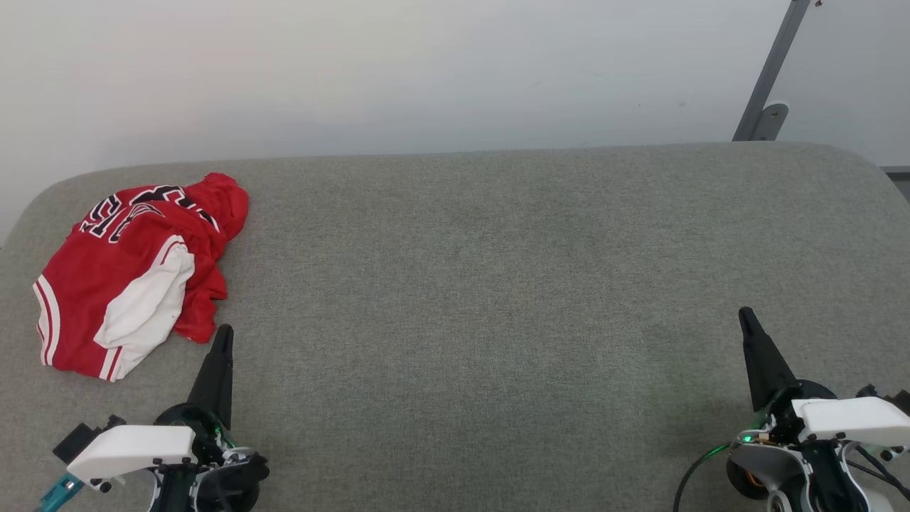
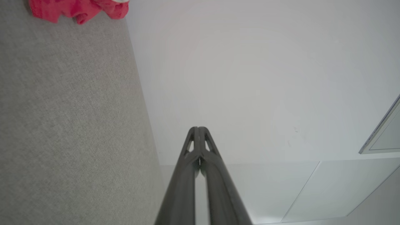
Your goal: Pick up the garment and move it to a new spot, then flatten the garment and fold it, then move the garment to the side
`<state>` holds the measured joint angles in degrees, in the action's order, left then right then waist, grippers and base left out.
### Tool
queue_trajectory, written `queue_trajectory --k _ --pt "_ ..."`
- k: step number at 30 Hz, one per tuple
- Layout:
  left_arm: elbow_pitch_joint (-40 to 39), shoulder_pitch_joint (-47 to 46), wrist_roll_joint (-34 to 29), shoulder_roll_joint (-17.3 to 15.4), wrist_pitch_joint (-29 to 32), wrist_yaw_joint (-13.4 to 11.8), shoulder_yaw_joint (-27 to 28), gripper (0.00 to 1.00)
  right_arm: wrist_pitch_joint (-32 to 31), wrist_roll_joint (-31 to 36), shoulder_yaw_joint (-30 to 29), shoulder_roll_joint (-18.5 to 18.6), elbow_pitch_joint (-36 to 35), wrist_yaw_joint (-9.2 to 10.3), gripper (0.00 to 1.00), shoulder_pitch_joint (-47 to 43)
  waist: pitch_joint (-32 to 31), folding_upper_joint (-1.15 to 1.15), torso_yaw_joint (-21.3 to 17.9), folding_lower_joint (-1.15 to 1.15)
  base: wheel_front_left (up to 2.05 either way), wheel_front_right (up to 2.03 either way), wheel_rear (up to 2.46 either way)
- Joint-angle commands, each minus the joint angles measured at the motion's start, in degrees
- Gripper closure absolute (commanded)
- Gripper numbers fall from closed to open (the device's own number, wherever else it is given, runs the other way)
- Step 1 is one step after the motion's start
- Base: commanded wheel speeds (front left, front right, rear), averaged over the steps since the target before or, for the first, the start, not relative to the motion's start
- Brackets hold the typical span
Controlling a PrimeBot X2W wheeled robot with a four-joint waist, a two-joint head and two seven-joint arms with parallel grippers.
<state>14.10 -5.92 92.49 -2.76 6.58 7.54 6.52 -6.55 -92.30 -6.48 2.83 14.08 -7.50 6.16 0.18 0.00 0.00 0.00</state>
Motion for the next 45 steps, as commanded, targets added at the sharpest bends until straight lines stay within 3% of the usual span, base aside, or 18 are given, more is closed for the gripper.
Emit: queue_trajectory --k 1,45 --pt "-0.03 -0.80 -0.19 -0.09 0.03 -0.12 0.03 1.00 -0.01 -0.22 -0.01 0.11 0.01 0.02 1.00 0.22 0.00 0.00 0.00 0.00 0.00 0.00 0.00" --pt "-0.03 -0.81 -0.18 -0.09 0.03 -0.12 0.03 1.00 -0.01 -0.22 -0.02 0.11 0.00 0.02 1.00 0.22 0.00 0.00 0.00 0.00 0.00 0.00 0.00"
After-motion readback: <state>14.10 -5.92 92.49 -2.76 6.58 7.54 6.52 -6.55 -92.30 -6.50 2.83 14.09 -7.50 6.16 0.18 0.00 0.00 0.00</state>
